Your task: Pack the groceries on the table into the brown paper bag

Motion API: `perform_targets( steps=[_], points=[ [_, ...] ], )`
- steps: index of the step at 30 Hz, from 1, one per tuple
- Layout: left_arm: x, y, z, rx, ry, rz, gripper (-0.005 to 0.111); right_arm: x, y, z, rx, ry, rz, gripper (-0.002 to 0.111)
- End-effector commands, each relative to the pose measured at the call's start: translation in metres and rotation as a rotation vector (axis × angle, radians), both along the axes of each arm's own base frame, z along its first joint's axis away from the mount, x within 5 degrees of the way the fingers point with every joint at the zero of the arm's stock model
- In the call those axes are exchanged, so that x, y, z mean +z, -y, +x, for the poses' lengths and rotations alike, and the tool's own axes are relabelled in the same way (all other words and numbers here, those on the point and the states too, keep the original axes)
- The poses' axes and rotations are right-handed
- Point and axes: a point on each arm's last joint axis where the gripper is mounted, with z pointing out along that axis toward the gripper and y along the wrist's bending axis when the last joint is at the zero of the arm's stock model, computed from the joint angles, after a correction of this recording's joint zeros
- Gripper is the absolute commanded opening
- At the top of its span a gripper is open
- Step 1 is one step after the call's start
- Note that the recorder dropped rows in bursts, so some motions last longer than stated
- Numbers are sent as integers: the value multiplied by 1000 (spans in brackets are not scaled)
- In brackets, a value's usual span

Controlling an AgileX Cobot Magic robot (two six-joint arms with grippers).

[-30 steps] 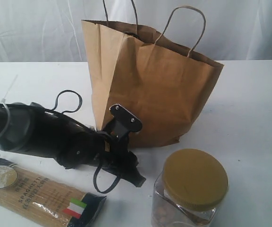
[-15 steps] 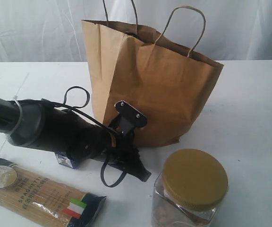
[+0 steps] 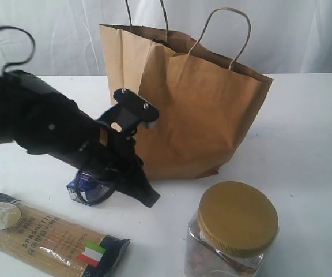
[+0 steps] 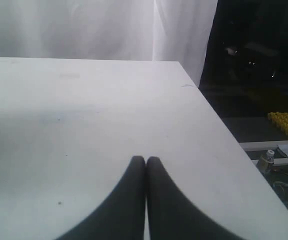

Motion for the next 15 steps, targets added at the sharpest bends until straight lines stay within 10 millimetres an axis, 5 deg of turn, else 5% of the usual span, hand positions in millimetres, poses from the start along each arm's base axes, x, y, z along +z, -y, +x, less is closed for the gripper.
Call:
perform_targets(
  steps=[1, 7, 15],
  points=[
    [47, -13, -13, 0, 117, -147, 0, -1, 1, 0, -1, -6, -25, 0],
    [112, -13, -11, -164, 688, -356, 0, -1, 1, 0, -3, -5, -19, 0],
    [113, 6, 19, -222, 1041, -457, 0, -1, 1, 0, -3, -5, -19, 0]
  ],
)
